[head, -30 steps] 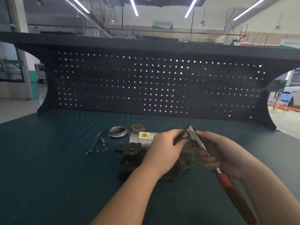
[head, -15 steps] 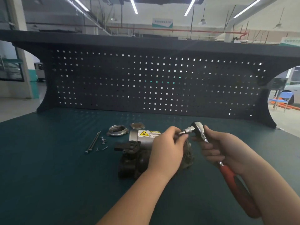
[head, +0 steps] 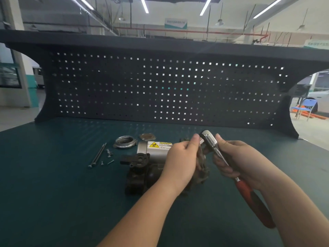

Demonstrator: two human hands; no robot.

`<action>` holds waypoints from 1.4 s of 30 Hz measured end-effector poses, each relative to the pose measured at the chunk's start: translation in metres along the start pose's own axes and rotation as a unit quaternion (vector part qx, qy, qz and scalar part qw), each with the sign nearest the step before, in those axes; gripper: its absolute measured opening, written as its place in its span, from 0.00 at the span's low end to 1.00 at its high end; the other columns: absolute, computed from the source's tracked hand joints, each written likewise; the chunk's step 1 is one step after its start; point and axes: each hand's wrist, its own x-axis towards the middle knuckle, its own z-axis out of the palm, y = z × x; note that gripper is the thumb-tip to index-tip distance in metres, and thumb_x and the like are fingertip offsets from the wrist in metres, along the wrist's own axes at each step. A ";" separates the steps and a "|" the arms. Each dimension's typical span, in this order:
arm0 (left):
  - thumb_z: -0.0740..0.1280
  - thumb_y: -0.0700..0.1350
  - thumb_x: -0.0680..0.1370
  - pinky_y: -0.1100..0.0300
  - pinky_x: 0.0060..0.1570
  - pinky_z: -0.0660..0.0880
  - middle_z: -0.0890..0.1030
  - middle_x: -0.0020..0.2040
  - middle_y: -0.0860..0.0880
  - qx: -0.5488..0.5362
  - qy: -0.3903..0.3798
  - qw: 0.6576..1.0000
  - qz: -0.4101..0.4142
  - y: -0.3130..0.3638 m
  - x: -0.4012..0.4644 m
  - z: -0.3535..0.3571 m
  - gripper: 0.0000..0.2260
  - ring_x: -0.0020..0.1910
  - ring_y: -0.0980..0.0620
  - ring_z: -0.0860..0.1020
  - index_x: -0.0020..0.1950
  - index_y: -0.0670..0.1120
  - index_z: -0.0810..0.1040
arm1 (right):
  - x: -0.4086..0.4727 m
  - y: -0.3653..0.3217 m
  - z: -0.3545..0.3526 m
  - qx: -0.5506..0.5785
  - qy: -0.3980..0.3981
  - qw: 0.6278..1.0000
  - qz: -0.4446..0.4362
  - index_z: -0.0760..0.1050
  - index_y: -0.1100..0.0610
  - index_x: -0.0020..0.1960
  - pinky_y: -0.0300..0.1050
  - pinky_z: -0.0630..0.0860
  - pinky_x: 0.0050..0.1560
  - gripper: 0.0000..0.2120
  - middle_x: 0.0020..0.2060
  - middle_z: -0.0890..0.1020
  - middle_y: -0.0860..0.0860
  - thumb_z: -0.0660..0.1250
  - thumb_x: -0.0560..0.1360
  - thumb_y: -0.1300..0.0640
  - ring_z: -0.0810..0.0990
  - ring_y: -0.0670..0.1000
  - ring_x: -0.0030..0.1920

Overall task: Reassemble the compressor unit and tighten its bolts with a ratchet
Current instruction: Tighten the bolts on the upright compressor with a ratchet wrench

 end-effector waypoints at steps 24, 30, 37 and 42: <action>0.71 0.40 0.76 0.69 0.48 0.70 0.81 0.43 0.52 0.230 0.136 0.939 0.216 -0.005 0.011 -0.027 0.08 0.45 0.54 0.77 0.54 0.42 0.84 | -0.020 -0.029 -0.057 0.313 -0.015 0.949 -0.027 0.74 0.53 0.31 0.33 0.55 0.16 0.17 0.22 0.61 0.44 0.62 0.73 0.43 0.55 0.42 0.19; 0.72 0.45 0.76 0.63 0.51 0.70 0.80 0.46 0.49 0.290 -0.007 0.932 0.216 0.001 -0.001 0.037 0.05 0.48 0.53 0.77 0.50 0.46 0.83 | -0.004 0.011 -0.122 -0.146 0.436 0.886 0.051 0.69 0.58 0.34 0.40 0.62 0.25 0.20 0.26 0.70 0.53 0.66 0.75 0.43 0.67 0.51 0.24; 0.58 0.31 0.79 0.51 0.59 0.73 0.73 0.64 0.40 0.544 -0.114 0.831 -0.024 -0.040 0.027 0.134 0.15 0.64 0.41 0.74 0.65 0.37 0.73 | 0.036 0.067 -0.102 -0.417 0.327 0.824 0.202 0.72 0.59 0.39 0.43 0.67 0.31 0.12 0.31 0.74 0.53 0.69 0.72 0.52 0.72 0.54 0.30; 0.54 0.35 0.82 0.54 0.57 0.71 0.74 0.65 0.41 0.586 -0.063 0.806 -0.045 -0.068 0.063 0.153 0.15 0.66 0.42 0.68 0.65 0.40 0.75 | 0.041 0.067 -0.094 -0.414 0.386 0.804 0.184 0.68 0.55 0.38 0.42 0.63 0.31 0.07 0.35 0.76 0.51 0.64 0.73 0.56 0.73 0.52 0.33</action>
